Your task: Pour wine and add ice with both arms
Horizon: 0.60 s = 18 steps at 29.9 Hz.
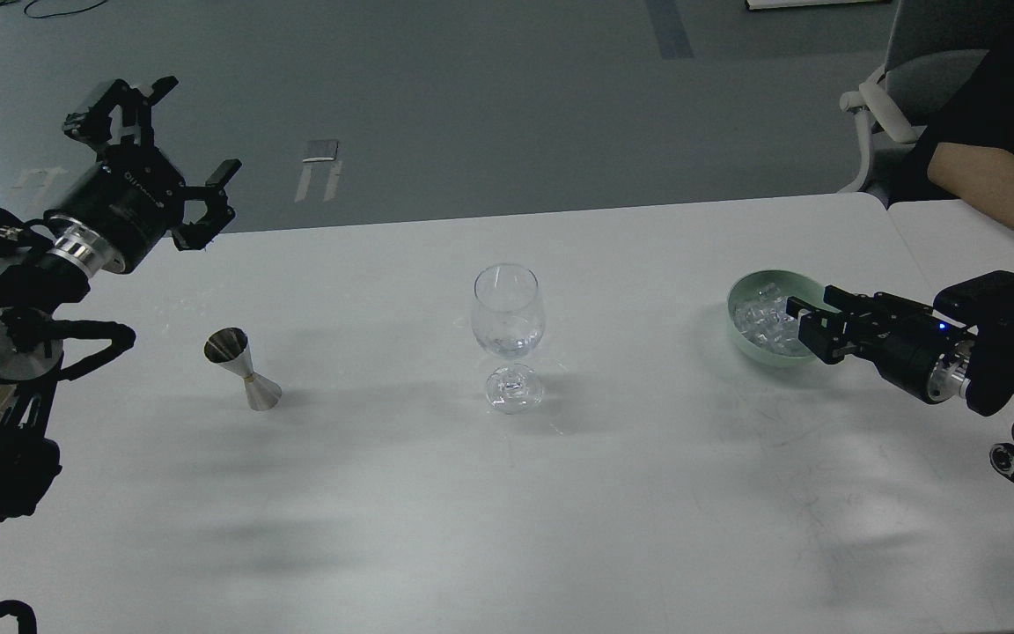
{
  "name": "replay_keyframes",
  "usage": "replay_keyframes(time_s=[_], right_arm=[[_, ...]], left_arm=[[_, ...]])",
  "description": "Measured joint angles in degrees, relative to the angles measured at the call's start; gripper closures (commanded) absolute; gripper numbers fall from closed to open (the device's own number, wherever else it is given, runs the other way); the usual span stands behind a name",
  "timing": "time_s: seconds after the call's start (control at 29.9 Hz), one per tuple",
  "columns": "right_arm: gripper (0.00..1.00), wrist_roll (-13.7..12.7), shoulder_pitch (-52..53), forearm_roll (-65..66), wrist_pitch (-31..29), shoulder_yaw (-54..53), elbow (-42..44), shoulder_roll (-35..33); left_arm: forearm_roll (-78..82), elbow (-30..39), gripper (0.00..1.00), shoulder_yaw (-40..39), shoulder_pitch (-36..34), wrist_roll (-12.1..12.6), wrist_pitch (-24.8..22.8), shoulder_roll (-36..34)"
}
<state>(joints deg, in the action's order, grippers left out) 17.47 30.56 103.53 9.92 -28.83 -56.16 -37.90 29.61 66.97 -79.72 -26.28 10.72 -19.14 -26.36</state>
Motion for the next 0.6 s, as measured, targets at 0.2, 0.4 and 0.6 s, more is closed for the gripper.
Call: replay_keyframes(time_s=[0.2, 0.4, 0.6], right_arm=[[0.43, 0.0, 1.3, 0.0, -1.4, 0.4, 1.2, 1.2], [0.43, 0.0, 3.0, -0.1, -1.8, 3.0, 2.0, 1.5], [0.46, 0.0, 3.3, -0.1, -1.9, 3.6, 2.6, 2.2]], left_arm=[[0.0, 0.0, 0.01, 0.0, 0.0, 0.0, 0.0, 0.1], [0.0, 0.0, 0.01, 0.0, 0.1, 0.0, 0.0, 0.1], [0.0, 0.0, 0.01, 0.0, 0.1, 0.0, -0.1, 0.1]])
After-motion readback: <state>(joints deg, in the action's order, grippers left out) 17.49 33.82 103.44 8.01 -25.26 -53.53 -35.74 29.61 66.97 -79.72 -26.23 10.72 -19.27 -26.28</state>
